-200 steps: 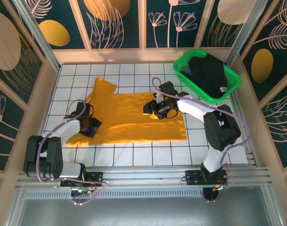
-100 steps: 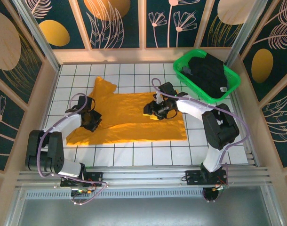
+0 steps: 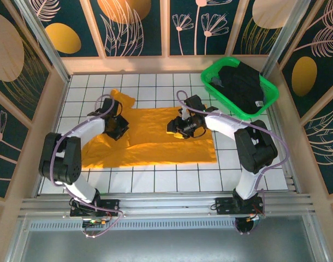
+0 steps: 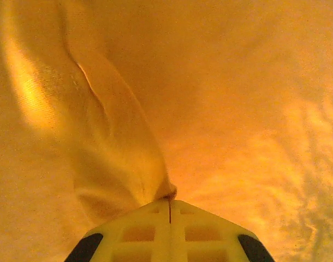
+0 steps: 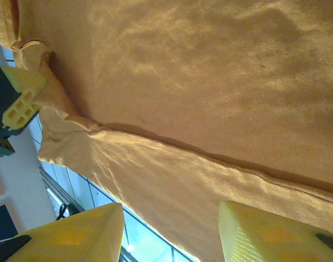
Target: Fold and stack the t-shirts
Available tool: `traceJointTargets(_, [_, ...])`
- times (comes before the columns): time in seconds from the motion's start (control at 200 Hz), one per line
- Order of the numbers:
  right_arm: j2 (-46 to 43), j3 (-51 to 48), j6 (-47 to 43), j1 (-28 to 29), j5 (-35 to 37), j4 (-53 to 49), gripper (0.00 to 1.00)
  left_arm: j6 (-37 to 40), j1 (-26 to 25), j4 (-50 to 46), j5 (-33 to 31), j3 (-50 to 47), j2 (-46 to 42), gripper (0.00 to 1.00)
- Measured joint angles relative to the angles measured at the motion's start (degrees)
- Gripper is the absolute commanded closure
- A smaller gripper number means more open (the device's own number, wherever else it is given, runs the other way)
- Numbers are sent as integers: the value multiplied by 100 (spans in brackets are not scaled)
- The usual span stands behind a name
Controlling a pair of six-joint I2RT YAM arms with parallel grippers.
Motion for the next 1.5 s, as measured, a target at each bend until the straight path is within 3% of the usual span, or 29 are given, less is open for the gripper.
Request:
traceJointTargets(0.14, [0,0,-2,-50,2,0,50,299,-173,-144,-131,568,605,100])
traceJointTargets(0.25, [0,0,0,-74,0,0,50,514,-192,-267,-258,756,890,56])
traceJointTargets(0.275, [0,0,0,-76,0,0,50,570,-192,-306,-286,793,929,49])
traceJointTargets(0.325, [0,-4,0,-81,0,0,50,629,-192,-400,-350,874,964,46])
traceJointTargets(0.455, [-2,-72,-2,-81,13,-2,51,793,-192,-597,-693,1095,876,49])
traceJointTargets(0.611, [-168,-365,-4,-85,302,7,55,798,-138,-809,-1047,966,212,61])
traceJointTargets(0.886, [-1224,-1364,-46,-232,992,-52,58,385,730,-839,-992,-1121,-1530,78])
traceJointTargets(1.111, [-1322,-1923,28,-557,1499,-345,58,197,1519,-1071,-1255,-2186,-2114,77])
traceJointTargets(1.356, [-1290,-2135,267,-815,1871,-614,58,203,2420,-693,-1547,-2288,-1744,77])
traceJointTargets(1.501, [-1200,-2092,323,-850,1849,-664,58,68,2592,-605,-1644,-2297,-1757,78])
